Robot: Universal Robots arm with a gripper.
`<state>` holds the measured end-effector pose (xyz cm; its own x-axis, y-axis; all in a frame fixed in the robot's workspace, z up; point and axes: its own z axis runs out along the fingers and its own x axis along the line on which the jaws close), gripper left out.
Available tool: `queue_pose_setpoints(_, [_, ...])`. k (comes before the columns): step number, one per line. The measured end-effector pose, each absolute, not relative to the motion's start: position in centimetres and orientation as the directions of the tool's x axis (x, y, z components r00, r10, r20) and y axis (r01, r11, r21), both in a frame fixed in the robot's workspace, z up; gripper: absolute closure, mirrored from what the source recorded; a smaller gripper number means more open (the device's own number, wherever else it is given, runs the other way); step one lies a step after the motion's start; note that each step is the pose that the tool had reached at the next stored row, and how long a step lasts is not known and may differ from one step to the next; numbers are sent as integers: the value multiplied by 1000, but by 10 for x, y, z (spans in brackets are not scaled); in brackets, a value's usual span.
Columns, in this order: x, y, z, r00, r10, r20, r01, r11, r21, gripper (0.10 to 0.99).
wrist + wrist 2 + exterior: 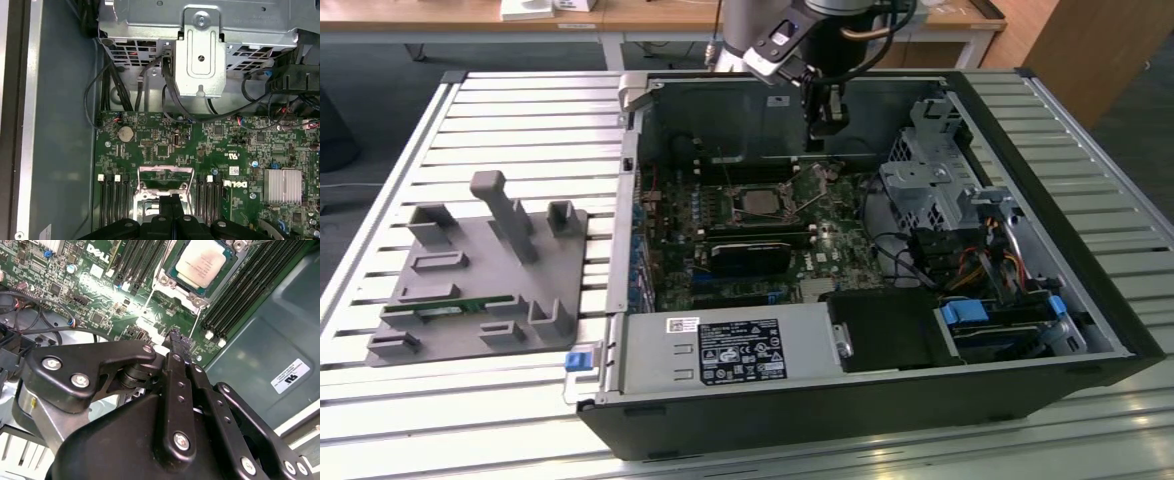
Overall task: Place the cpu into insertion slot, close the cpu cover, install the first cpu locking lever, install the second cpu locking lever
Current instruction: 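Close the cpu cover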
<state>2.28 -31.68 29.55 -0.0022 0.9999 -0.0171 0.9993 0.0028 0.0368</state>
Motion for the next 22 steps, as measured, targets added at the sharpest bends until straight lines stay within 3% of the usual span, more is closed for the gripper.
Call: queue_pose_setpoints(22, [35, -317, 289, -2, 1000, -17, 999, 3, 37, 980])
